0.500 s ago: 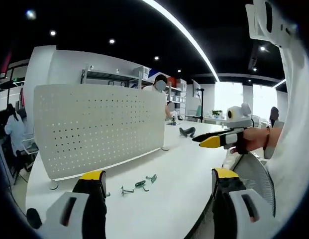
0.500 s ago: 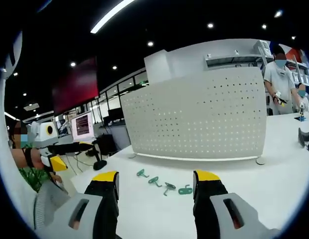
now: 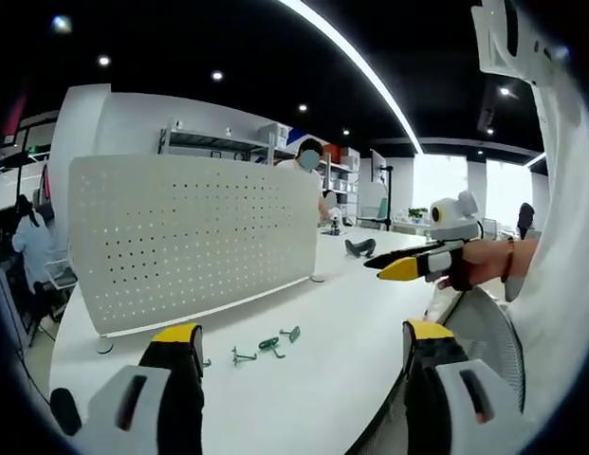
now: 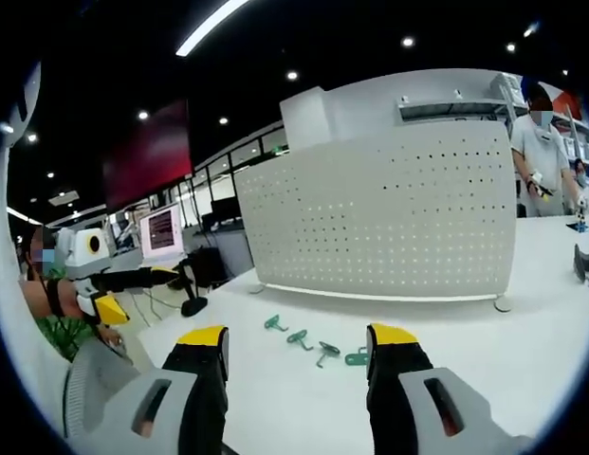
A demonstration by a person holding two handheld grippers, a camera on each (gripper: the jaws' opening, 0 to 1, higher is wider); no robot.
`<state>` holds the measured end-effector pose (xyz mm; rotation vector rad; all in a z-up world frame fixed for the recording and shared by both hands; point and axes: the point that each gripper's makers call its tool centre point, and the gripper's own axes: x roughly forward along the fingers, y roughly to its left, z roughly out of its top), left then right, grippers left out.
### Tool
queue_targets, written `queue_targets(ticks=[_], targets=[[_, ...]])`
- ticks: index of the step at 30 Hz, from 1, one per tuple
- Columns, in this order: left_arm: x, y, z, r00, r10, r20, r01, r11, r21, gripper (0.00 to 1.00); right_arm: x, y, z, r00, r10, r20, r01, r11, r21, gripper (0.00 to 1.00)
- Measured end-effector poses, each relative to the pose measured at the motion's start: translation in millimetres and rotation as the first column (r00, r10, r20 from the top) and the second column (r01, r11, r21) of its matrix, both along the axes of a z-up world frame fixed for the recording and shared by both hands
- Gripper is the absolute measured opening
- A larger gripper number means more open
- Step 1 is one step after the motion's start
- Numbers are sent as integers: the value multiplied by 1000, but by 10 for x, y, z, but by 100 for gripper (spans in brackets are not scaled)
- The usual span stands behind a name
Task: Insert the hook assembly into the mounting plate slot until the hook locks in place.
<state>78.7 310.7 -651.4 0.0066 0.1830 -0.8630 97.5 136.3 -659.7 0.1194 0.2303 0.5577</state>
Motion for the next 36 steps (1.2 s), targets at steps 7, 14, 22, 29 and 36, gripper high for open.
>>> queue_targets(ticks=[7,14,22,29,36], targets=[[-12,-22,-39,1000,-9,-2,9,1000,18,88,-16,12,-37,1000,7,-9,-7,1000,-10,59],[-8,-50,-58,1000,-21,-6,21,999,25,88,-17,-9,-59,1000,2,-12,-3,1000,-19,59],[11,-45,-64,1000,-21,-11,21,1000,21,87,-7,-16,-91,1000,6,-27,-7,1000,-27,58],[41,-60,-78,1000,-26,-15,26,999,23,87,34,-2,-80,999,17,-38,-17,1000,-4,58],[43,-59,-91,1000,-20,-14,20,999,24,87,94,22,-98,998,28,-50,-28,1000,-11,57]])
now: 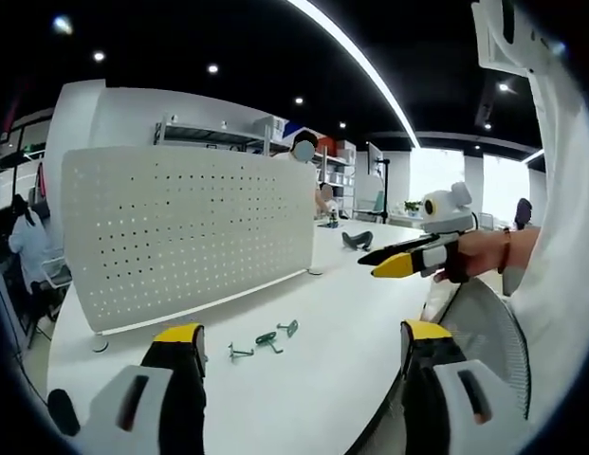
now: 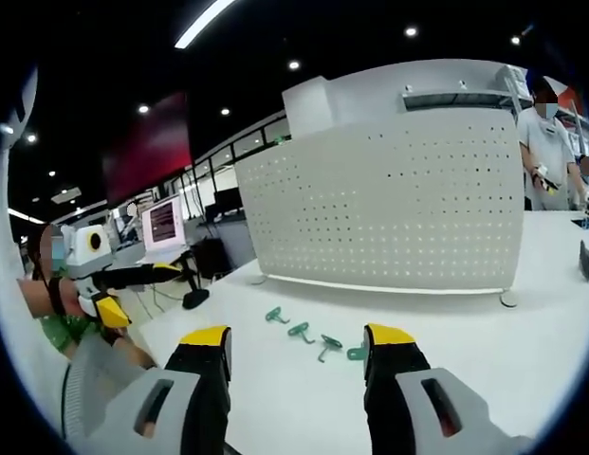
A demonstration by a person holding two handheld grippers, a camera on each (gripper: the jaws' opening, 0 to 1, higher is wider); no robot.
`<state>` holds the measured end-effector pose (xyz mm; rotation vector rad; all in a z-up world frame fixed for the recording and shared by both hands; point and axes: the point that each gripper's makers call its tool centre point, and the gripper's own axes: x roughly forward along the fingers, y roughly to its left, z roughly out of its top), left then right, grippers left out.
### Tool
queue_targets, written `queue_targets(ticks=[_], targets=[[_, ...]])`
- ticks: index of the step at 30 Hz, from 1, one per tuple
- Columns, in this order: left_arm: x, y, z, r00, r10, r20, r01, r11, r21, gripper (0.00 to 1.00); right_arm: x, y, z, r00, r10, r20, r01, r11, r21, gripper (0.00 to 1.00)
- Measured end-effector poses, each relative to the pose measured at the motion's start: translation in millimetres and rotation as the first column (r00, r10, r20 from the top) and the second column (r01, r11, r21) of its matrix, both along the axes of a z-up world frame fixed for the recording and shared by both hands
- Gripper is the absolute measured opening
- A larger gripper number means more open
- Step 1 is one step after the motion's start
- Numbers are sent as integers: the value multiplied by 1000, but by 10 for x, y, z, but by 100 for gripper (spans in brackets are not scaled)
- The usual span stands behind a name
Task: Insert the hook assembly into the mounting plate slot until the hook locks in place.
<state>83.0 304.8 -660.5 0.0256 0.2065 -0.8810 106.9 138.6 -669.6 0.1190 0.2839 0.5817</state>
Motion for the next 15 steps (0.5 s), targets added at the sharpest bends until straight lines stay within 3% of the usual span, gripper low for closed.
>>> queue_targets(ticks=[15], targets=[[36,72,-64,1000,24,-13,-24,999,-23,86,66,76,-48,1000,4,-21,-4,1000,-17,55]])
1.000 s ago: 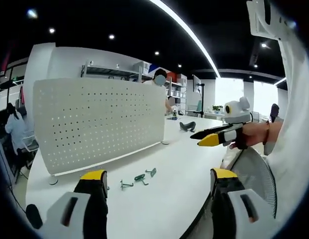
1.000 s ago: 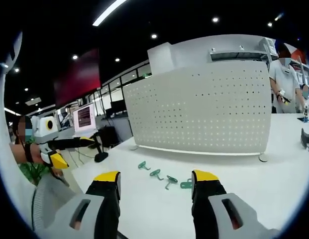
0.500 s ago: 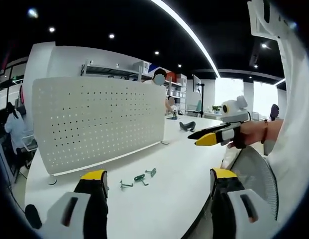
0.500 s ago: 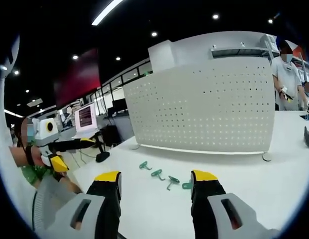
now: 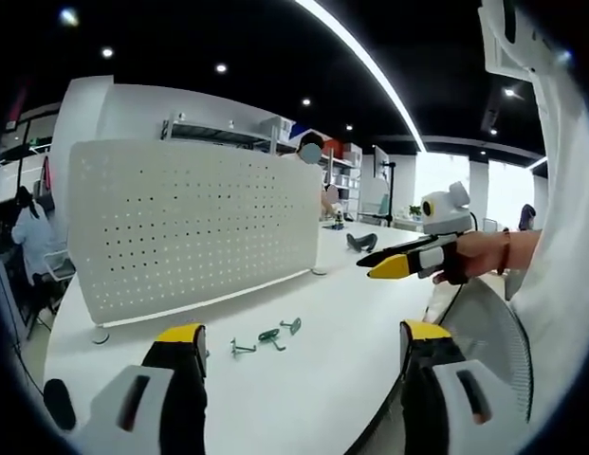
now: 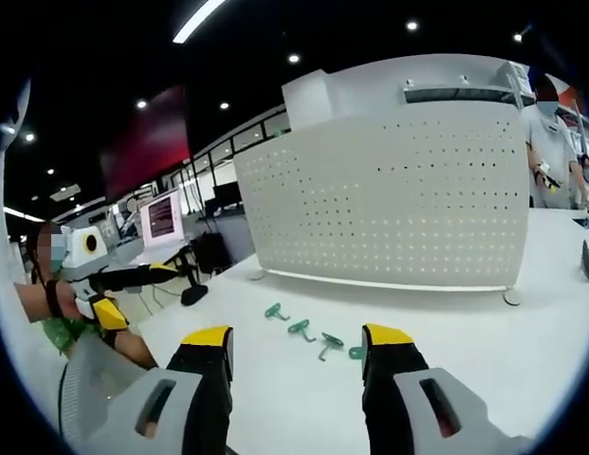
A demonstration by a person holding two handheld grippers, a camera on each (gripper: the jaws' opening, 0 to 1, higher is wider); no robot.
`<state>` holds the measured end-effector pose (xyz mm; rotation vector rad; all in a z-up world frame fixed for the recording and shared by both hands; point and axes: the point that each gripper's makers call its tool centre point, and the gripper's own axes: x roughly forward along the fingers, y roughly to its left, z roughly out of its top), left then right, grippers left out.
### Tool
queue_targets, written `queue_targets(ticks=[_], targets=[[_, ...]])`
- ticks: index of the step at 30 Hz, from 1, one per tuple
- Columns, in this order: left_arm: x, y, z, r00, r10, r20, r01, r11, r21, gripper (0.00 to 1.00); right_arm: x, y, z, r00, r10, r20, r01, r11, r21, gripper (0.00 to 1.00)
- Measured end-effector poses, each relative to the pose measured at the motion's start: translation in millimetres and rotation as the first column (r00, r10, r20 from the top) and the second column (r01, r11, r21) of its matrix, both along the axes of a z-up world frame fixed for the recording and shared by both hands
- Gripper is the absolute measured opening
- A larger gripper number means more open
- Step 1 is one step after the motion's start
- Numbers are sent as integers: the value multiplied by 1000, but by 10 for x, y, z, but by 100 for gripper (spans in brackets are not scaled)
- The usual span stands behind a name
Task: Insert the hook assembly into the mounting plate slot until the hook locks in place.
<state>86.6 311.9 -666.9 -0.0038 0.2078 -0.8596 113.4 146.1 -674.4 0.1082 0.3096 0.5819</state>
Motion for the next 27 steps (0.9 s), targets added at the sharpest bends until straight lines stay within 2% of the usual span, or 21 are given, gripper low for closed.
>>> queue_targets(ticks=[17,20,22,27], targets=[[188,63,-290,997,12,-77,-8,999,46,78,-50,-43,18,1000,-20,0,20,1000,9,55],[223,74,-346,994,28,-102,-23,999,49,77,-53,-42,15,1000,-15,-3,15,1000,7,55],[250,119,-418,989,57,-138,-48,996,70,74,-50,-41,20,1000,-13,-1,13,1000,7,55],[317,182,-489,983,86,-164,-76,995,65,73,-44,-39,7,1000,-10,-8,10,1000,9,55]])
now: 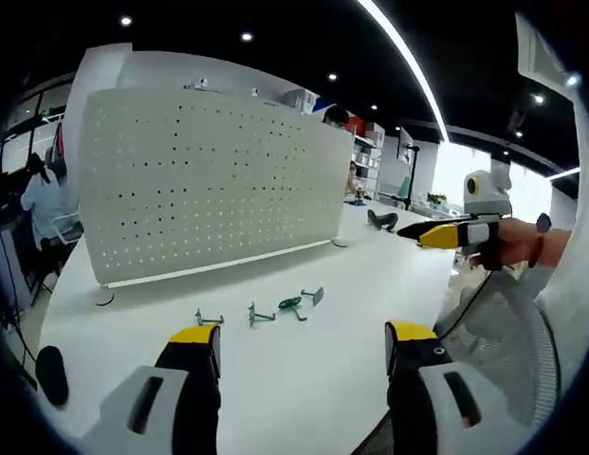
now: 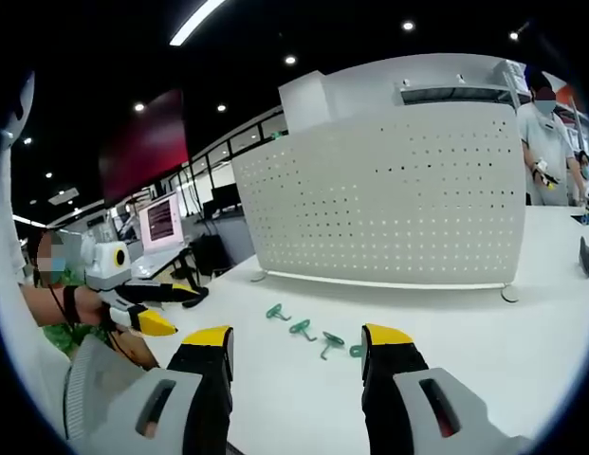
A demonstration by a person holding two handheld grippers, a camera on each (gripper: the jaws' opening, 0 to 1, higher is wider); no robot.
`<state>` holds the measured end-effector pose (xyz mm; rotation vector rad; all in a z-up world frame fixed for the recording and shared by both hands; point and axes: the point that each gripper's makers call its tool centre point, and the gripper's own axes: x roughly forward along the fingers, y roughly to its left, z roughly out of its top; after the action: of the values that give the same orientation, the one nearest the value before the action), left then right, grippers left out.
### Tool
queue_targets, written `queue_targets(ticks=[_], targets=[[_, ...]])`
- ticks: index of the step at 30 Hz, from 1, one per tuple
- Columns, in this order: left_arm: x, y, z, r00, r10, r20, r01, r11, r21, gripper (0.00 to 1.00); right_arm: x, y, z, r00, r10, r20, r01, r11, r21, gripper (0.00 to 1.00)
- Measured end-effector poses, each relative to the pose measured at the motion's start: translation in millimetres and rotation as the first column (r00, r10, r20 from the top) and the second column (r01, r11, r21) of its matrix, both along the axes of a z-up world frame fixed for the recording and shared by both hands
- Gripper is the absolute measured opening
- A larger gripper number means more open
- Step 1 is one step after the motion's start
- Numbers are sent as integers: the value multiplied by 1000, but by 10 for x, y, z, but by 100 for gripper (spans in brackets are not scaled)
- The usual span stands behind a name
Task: Insert the hook assembly into the mounting plate slot until the hook locks in place.
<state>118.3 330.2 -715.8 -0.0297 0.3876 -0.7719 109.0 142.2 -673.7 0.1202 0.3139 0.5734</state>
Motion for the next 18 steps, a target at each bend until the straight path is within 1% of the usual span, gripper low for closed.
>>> queue_targets(ticks=[7,10,18], targets=[[46,69,-115,1000,14,-27,-14,1000,25,71,-13,21,-15,1000,2,-6,-2,1000,-3,55],[95,103,-176,999,22,-39,-21,999,36,70,-21,23,-44,1000,-12,-13,12,1000,-1,55],[219,118,-253,998,19,-52,-16,998,57,67,-67,20,-116,999,-23,-35,23,1000,-2,55]])
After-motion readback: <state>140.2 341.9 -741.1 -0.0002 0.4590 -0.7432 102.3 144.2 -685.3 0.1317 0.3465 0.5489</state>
